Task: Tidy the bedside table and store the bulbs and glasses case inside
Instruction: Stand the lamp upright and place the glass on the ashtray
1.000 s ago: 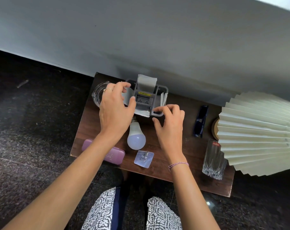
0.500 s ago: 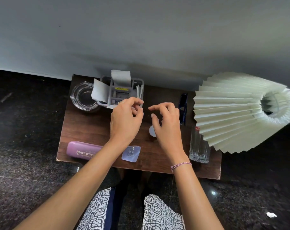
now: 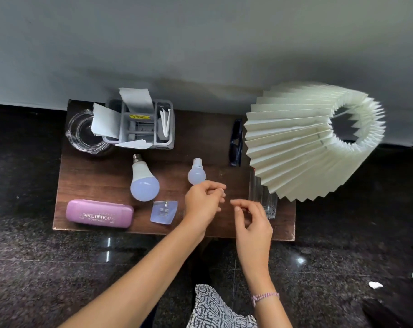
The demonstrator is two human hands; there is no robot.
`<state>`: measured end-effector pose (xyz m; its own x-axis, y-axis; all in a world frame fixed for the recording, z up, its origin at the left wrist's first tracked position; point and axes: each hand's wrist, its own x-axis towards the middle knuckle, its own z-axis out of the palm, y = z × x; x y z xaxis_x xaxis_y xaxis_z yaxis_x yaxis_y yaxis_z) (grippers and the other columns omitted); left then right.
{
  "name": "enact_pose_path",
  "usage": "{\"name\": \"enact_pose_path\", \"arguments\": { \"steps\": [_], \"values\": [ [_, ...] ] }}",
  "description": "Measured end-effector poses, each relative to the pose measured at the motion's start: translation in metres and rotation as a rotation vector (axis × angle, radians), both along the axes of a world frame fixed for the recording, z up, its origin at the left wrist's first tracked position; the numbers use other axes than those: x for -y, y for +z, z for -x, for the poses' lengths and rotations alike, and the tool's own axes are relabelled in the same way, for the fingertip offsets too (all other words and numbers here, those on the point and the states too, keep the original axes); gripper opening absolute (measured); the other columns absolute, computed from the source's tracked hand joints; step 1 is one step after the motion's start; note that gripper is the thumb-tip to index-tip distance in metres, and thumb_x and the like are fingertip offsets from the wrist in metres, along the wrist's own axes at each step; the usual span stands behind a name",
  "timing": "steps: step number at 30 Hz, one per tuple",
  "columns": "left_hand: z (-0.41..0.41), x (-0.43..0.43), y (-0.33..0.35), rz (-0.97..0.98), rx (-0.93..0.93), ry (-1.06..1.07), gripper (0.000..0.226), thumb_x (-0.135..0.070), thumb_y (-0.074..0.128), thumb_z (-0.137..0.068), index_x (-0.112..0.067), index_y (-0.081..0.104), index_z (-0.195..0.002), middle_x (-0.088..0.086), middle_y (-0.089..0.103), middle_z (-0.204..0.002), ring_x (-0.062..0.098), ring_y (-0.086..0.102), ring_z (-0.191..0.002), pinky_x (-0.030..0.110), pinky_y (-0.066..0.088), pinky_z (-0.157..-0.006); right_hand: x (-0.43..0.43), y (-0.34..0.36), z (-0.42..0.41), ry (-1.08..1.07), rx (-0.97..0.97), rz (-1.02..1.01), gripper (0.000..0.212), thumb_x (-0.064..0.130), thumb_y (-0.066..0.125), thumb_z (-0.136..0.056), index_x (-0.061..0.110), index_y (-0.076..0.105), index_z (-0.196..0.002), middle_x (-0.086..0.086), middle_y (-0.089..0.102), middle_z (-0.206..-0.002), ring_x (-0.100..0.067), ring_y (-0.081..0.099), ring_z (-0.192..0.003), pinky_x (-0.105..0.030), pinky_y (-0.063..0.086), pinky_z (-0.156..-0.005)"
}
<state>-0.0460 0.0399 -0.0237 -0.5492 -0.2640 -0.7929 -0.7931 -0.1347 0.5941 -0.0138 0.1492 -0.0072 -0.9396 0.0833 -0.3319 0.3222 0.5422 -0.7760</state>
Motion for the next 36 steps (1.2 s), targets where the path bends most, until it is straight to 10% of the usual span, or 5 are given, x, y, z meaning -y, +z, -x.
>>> {"name": "enact_pose_path", "arguments": {
  "steps": [9,16,20,25,36],
  "values": [
    [0.013,-0.034,-0.019,-0.161,0.15,0.114,0.01,-0.019,0.056,-0.09,-0.02,0.065,-0.085,-0.002,0.066,-0.088,0.013,0.064,-0.093,0.026,0.055,-0.075,-0.041,-0.007,0.0,-0.351,0.07,-0.024,0.019,0.007,0.054,-0.091,0.021,0.066,-0.093,0.002,0.057,-0.102,0.003,0.059,-0.087,0.002,0.041,-0.073],
    [0.022,-0.056,-0.036,-0.138,0.189,0.001,0.02,-0.032,0.052,-0.091,-0.02,0.062,-0.103,0.005,0.063,-0.117,0.021,0.057,-0.113,0.044,0.046,-0.101,-0.06,-0.022,0.024,-0.406,0.177,-0.154,0.033,0.017,0.058,-0.091,0.005,0.056,-0.121,-0.01,0.054,-0.121,-0.021,0.059,-0.103,-0.025,0.043,-0.088],
    [0.031,-0.06,-0.043,-0.148,0.19,-0.022,0.027,-0.033,0.046,-0.094,-0.014,0.062,-0.105,0.008,0.067,-0.11,0.021,0.06,-0.106,0.039,0.046,-0.099,-0.063,-0.03,0.037,-0.397,0.284,-0.165,0.037,0.025,0.062,-0.088,0.002,0.057,-0.117,-0.012,0.056,-0.12,-0.018,0.053,-0.093,-0.026,0.038,-0.084],
    [0.041,-0.064,-0.046,-0.308,0.263,0.088,0.041,-0.015,0.023,-0.1,0.001,0.054,-0.121,0.002,0.056,-0.077,0.01,0.052,-0.068,0.021,0.039,-0.061,-0.065,-0.037,0.043,-0.399,0.311,-0.093,0.023,0.023,0.058,-0.089,0.005,0.064,-0.102,-0.015,0.061,-0.114,-0.027,0.057,-0.101,-0.036,0.044,-0.09],
    [0.037,-0.054,-0.056,-0.307,0.333,0.099,0.031,-0.009,0.031,-0.097,-0.002,0.061,-0.093,0.014,0.059,-0.09,0.023,0.06,-0.076,0.029,0.053,-0.07,-0.061,-0.049,0.034,-0.433,0.332,-0.071,0.033,0.031,0.058,-0.091,0.005,0.063,-0.11,-0.011,0.063,-0.114,-0.021,0.057,-0.098,-0.03,0.041,-0.087]
  ]
}}
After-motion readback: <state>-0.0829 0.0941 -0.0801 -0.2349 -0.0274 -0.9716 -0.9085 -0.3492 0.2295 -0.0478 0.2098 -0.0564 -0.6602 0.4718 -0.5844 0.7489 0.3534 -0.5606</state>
